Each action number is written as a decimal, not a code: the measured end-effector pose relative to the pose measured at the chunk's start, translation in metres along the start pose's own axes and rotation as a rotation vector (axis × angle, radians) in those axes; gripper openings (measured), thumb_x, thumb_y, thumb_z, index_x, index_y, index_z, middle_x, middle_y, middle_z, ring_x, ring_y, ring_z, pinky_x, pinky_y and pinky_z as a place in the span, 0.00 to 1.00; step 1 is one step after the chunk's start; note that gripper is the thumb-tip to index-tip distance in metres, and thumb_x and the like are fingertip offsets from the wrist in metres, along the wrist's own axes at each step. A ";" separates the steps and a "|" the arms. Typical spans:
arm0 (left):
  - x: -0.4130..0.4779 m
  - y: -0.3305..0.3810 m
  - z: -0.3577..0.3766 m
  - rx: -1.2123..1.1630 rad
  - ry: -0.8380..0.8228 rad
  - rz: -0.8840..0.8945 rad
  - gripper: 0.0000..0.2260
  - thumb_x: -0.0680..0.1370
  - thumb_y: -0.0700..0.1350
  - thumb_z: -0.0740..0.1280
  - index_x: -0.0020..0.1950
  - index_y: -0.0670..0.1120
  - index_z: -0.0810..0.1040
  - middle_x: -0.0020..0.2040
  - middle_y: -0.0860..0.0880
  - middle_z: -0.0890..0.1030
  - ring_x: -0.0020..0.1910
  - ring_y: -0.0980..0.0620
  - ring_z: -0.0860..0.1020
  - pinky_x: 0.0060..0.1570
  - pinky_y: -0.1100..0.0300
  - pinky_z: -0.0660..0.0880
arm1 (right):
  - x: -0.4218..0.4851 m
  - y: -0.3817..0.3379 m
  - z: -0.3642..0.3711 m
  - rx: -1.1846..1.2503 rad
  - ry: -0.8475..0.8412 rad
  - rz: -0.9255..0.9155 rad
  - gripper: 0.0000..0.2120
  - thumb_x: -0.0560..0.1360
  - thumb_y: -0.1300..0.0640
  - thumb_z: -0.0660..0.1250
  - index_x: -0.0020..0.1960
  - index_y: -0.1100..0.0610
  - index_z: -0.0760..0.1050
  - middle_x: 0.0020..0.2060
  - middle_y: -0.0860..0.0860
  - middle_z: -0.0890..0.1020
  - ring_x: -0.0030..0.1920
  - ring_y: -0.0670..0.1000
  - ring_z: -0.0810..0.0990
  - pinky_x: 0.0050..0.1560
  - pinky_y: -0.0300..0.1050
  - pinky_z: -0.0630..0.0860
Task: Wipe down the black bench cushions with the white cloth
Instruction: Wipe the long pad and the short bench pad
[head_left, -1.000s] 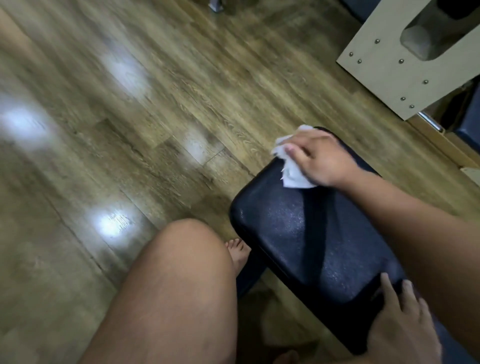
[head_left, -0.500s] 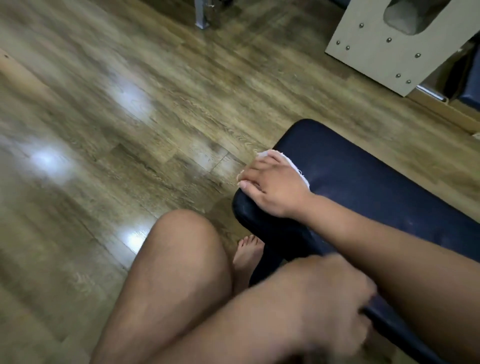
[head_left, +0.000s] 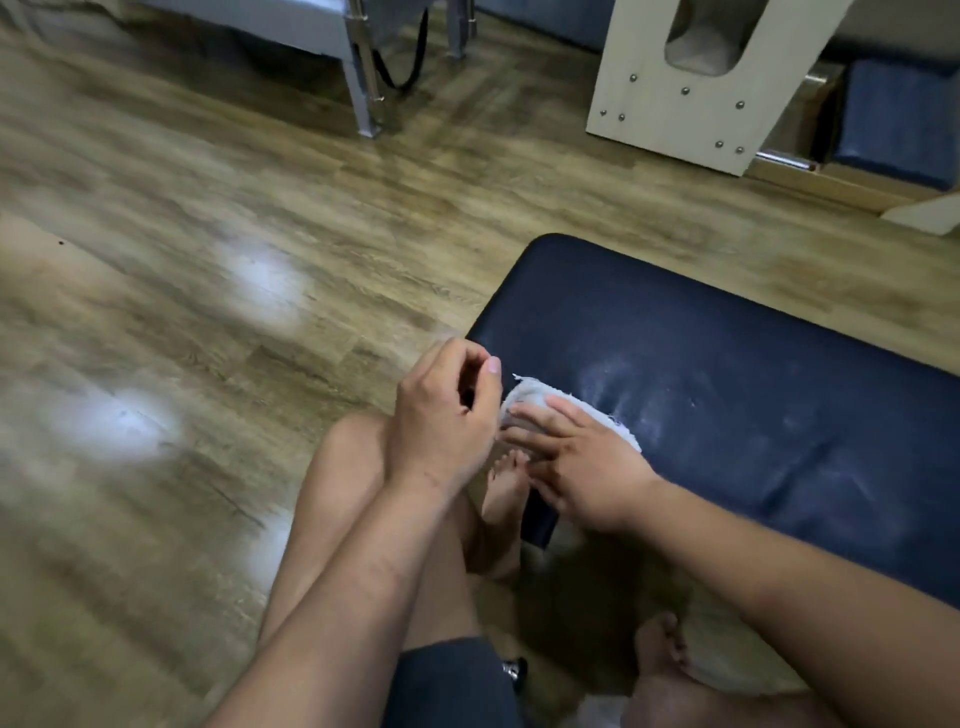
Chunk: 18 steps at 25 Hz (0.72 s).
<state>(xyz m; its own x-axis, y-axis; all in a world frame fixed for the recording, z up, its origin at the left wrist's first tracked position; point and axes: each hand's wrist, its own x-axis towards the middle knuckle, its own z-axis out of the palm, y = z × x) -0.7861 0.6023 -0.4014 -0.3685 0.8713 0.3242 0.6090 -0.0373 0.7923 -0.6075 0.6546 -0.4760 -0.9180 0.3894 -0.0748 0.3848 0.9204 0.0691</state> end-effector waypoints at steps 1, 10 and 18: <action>0.000 -0.005 0.000 0.069 -0.017 0.045 0.04 0.77 0.43 0.67 0.44 0.44 0.78 0.39 0.50 0.80 0.38 0.50 0.77 0.42 0.55 0.73 | -0.019 0.004 0.000 0.034 0.022 0.003 0.16 0.75 0.47 0.58 0.51 0.47 0.84 0.68 0.43 0.74 0.74 0.52 0.62 0.73 0.55 0.54; -0.013 -0.008 0.031 0.013 -0.163 0.012 0.04 0.73 0.43 0.66 0.44 0.45 0.80 0.43 0.49 0.81 0.42 0.50 0.79 0.45 0.52 0.77 | -0.152 -0.012 0.016 0.387 0.372 0.983 0.28 0.75 0.49 0.68 0.72 0.58 0.67 0.73 0.52 0.67 0.73 0.53 0.64 0.72 0.53 0.63; 0.002 -0.014 0.034 0.155 -0.165 0.146 0.05 0.74 0.41 0.65 0.47 0.42 0.79 0.46 0.45 0.80 0.47 0.43 0.77 0.48 0.50 0.75 | -0.102 -0.020 0.025 -0.142 0.081 0.771 0.28 0.78 0.48 0.56 0.72 0.64 0.65 0.71 0.60 0.69 0.73 0.58 0.65 0.71 0.70 0.51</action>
<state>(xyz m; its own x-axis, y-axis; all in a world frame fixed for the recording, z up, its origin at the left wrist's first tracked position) -0.7713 0.6215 -0.4296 -0.1573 0.9307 0.3302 0.7522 -0.1037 0.6507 -0.5192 0.5973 -0.4949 -0.4038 0.9071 0.1186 0.9048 0.3767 0.1987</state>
